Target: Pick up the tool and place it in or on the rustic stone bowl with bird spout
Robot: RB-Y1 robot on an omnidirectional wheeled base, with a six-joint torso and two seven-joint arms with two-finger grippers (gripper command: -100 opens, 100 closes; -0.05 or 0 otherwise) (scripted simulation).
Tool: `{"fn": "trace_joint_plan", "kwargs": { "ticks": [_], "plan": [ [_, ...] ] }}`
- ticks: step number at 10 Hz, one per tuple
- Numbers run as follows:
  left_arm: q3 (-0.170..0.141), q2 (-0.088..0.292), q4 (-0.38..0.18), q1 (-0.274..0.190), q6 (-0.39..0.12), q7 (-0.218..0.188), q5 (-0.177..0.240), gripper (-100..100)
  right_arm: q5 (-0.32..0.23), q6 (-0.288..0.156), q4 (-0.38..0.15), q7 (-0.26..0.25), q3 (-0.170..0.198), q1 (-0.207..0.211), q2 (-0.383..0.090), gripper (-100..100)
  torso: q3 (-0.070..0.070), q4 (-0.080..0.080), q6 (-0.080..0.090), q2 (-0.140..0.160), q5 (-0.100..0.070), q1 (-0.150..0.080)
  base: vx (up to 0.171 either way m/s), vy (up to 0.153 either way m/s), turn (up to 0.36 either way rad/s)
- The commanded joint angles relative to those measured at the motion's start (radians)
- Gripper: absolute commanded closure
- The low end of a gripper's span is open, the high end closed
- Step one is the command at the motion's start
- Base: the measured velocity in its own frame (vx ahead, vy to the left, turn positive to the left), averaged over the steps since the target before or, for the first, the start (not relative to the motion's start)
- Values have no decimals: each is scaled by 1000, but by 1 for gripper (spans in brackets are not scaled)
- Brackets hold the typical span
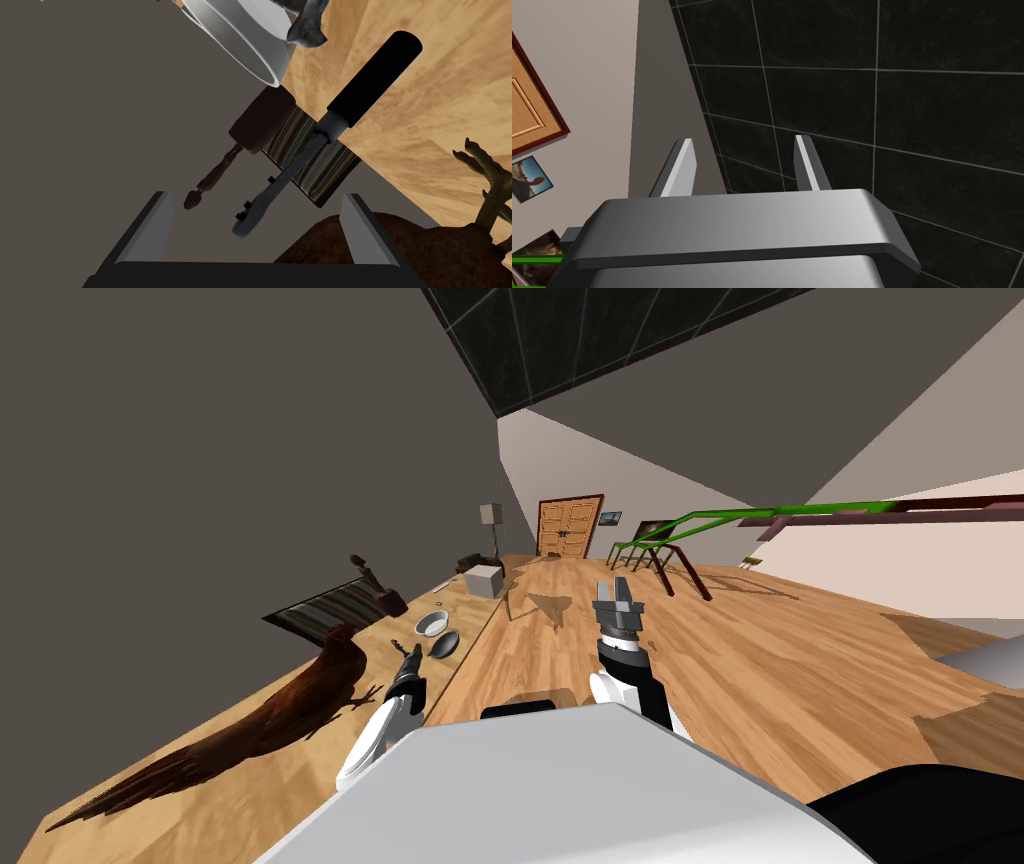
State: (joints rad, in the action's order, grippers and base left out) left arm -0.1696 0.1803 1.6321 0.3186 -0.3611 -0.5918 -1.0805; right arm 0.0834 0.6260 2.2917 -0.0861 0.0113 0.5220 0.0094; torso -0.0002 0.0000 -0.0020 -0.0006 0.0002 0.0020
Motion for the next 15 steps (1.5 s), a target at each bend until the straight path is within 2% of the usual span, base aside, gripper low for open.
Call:
{"fn": "trace_joint_plan", "kwargs": {
  "ticks": [1,2,3,4,5,6,7,8,9,10,11,12,13,14,15],
  "plan": [
    [3,4,-3,0,-29,0,0,-100,0,0,0,0,0,0,0,0,0,0,0,0,0,0,1,8,67],
    [-1,2,-48,-5,-72,-28,-47,-100,0,0,0,0,0,0,0,0,0,0,0,0,0,0,5,7,-239],
    [-1,2,-48,-5,-84,-28,-51,-100,0,0,0,0,0,0,0,0,0,0,1,0,0,0,4,16,-157],
    [-4,1,-88,-10,-125,-56,-82,-100,0,0,0,0,0,0,0,0,0,0,0,0,0,0,3,17,-242],
    [-4,1,-94,-10,-137,-56,-100,-100,0,0,0,0,0,0,0,0,0,0,1,0,0,0,4,21,-139],
    [-7,-1,-138,-14,-174,-84,-134,-100,0,0,0,0,0,0,0,0,0,0,0,0,0,0,10,19,-224],
    [-7,-1,-139,-14,-190,-84,-148,-100,0,0,0,0,0,0,0,0,0,0,0,0,0,0,6,20,-121],
    [-9,-2,-180,-18,-224,-111,-193,-100,0,0,0,0,0,0,0,0,0,0,0,0,0,0,12,23,-212],
    [-9,-2,-183,-18,-242,-111,-195,-100,0,0,0,0,0,0,0,0,0,0,1,-1,0,1,11,23,-123],
    [-10,-2,-227,-22,-276,-136,-241,-100,0,0,0,0,0,0,0,0,0,0,0,-1,0,1,15,23,-230],
    [-10,-2,-227,-22,-292,-136,-241,-100,0,0,0,0,0,0,0,0,0,0,0,-1,0,1,9,27,-105],
    [-11,-2,-268,-25,-325,-161,-282,-100,0,0,0,0,0,0,0,0,0,0,0,-1,0,1,12,30,-184],
    [-11,-2,-269,-25,-341,-161,-284,-100,0,0,0,0,0,0,0,0,0,0,0,-1,0,1,9,26,-102],
    [-11,-2,-308,-28,-375,-184,-321,-100,0,0,0,0,0,0,0,0,0,0,0,-1,0,1,12,26,-176],
    [-11,-2,-310,-28,-388,-184,-326,-100,0,0,0,0,0,0,0,0,0,0,0,-1,0,1,8,25,-90]
  ]
}}
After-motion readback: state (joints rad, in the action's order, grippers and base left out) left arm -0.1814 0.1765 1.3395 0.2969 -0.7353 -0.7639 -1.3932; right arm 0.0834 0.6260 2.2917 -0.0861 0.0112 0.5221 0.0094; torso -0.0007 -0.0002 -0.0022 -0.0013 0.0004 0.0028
